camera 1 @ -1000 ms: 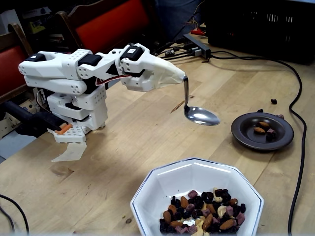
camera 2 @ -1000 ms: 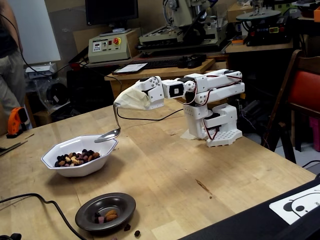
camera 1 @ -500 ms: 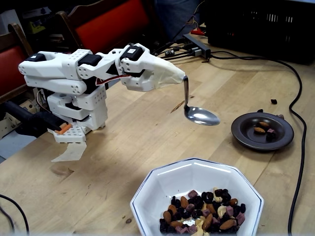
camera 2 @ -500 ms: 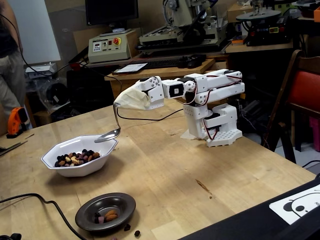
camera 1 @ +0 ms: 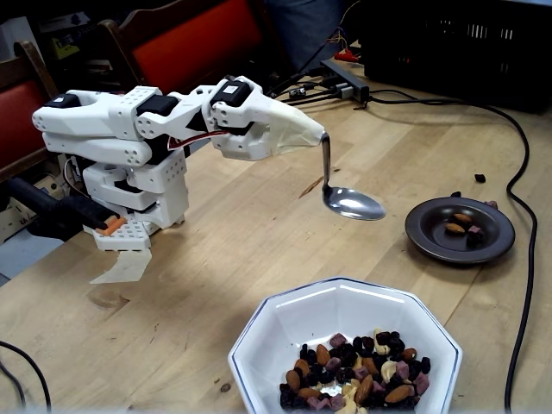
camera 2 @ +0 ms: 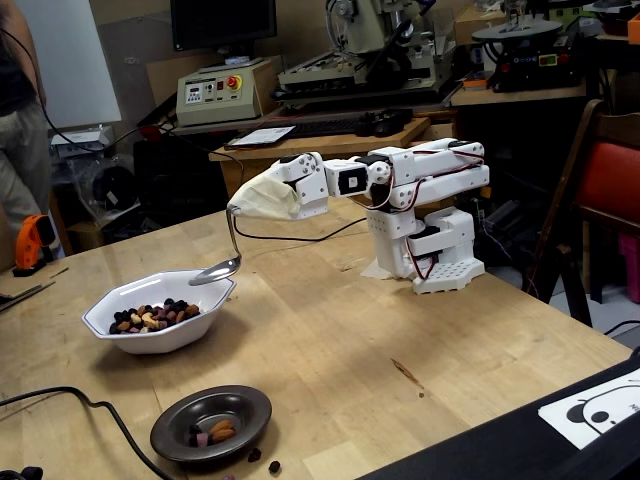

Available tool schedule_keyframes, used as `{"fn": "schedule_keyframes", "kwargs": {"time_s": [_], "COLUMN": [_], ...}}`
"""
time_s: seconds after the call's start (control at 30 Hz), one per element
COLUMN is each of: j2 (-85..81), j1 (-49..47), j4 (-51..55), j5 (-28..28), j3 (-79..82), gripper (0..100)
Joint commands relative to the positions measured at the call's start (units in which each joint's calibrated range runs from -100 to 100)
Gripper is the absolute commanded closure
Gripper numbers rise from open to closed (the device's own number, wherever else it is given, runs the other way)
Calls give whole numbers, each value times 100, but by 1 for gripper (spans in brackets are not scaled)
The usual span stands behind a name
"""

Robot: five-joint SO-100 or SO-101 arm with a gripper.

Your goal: Use spoon to transfer food from the white bowl to brown plate

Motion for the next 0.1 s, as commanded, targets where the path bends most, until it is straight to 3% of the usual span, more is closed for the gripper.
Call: {"fn": "schedule_keyframes", "kwargs": {"time_s": [0.0, 0.07], "j2": [-9, -9], "j1": [6, 6], "j4": [-89, -89], "j5": [20, 20], "j3": [28, 28], "gripper": [98, 98]}}
